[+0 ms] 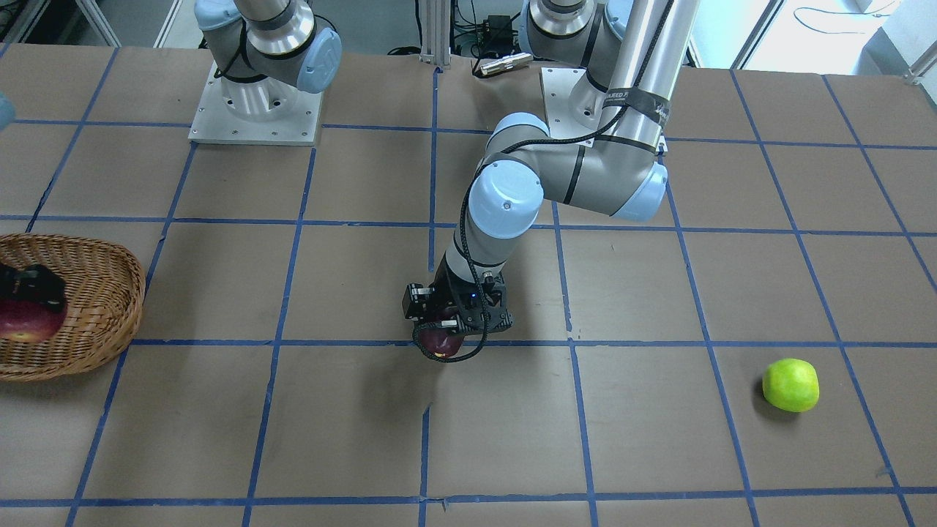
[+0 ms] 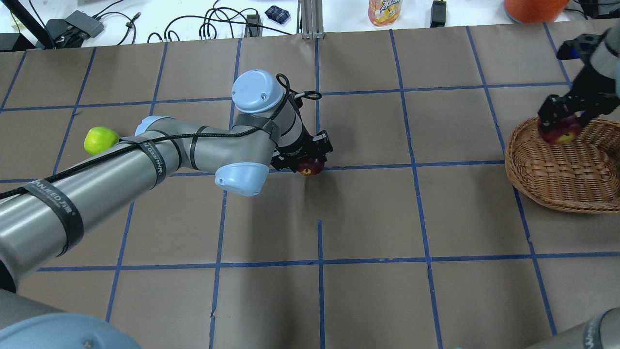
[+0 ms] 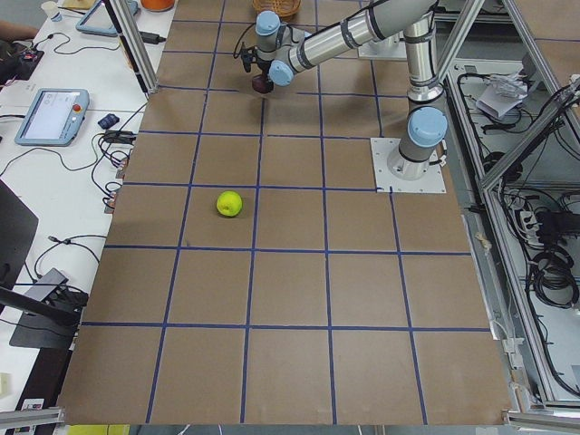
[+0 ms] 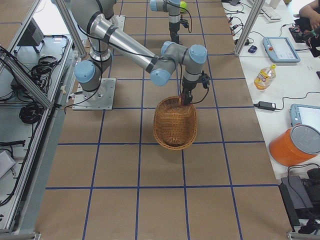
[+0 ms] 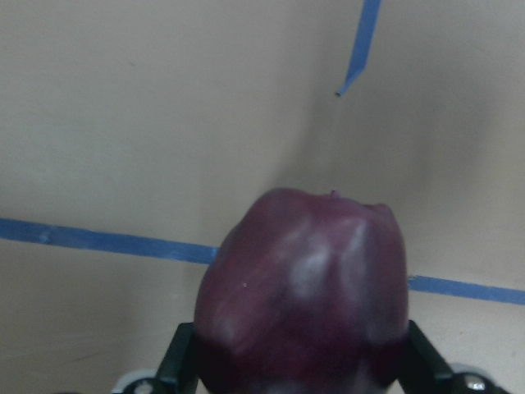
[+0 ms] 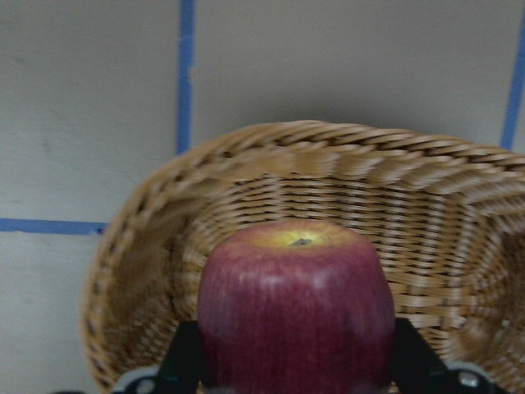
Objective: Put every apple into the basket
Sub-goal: 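Drop the red apple in the basket while the left sets the dark apple down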
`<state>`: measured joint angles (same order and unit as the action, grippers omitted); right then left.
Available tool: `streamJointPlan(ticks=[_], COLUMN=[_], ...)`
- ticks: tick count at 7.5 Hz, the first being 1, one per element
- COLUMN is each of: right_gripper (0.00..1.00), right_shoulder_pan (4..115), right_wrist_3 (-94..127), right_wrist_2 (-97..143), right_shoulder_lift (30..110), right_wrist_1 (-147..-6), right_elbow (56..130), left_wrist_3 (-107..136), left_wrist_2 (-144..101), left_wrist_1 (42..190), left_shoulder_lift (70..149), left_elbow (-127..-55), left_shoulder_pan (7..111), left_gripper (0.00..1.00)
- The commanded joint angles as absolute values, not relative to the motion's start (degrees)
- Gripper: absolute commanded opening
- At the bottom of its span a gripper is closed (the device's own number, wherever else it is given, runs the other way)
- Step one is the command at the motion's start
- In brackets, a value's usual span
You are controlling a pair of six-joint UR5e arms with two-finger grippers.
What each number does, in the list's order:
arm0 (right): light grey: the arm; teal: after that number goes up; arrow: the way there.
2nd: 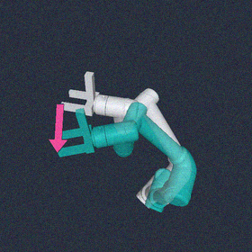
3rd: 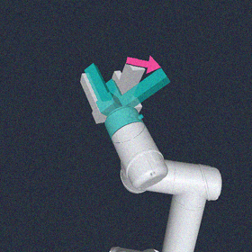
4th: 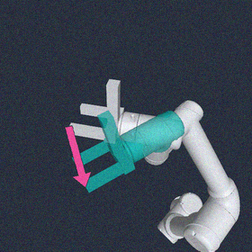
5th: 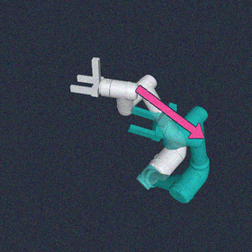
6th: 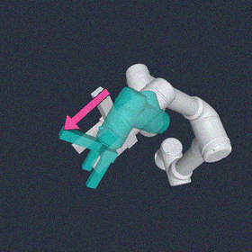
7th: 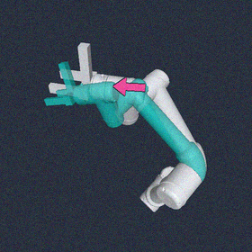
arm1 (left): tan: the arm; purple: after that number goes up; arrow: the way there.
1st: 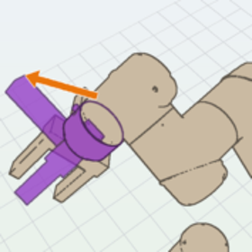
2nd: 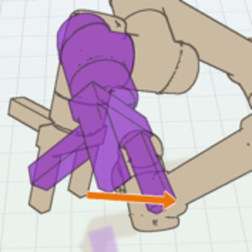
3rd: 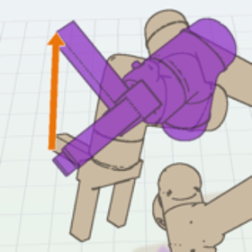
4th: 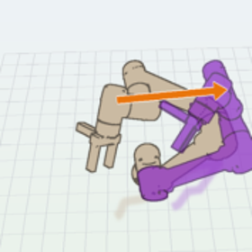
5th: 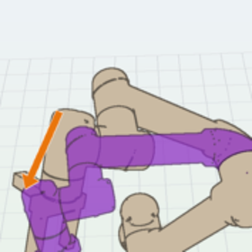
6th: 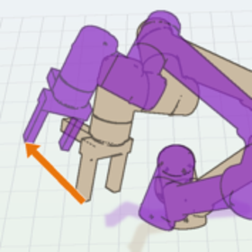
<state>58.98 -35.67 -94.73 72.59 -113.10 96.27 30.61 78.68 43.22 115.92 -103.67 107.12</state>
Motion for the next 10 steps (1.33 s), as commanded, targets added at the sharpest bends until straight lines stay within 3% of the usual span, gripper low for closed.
streamJointPlan(ticks=[1, 3, 5, 7, 10], right_gripper=[0.53, 1.00, 1.00, 1.00, 1.00], right_shoulder_pan=[49.8, 47.4, 47.5, 49.6, 69.0], right_wrist_3=[-44.8, -48.2, -48.4, -46.6, -20.0], right_wrist_2=[-93.4, -90.9, -90.9, -90.9, -90.9], right_shoulder_lift=[69.9, 67.7, 68.8, 73.2, 78.7], right_wrist_1=[-117.4, -119.4, -118.2, -112.2, -111.4], right_elbow=[96.2, 96.1, 96.1, 95.9, 101.3], left_wrist_3=[31.3, 29.8, 16.8, 1.3, -25.5], left_wrist_2=[79.0, 78.8, 78.3, 81.0, 84.4], left_wrist_1=[42.0, 42.3, 59.8, 69.3, 69.4], left_shoulder_lift=[117.9, 113.6, 107.9, 104.9, 110.7], left_elbow=[-103.7, -100.5, -92.9, -92.6, -92.8], left_shoulder_pan=[107.5, 103.7, 94.6, 81.0, 63.2], left_gripper=[1.00, 1.00, 1.00, 1.00, 1.00])
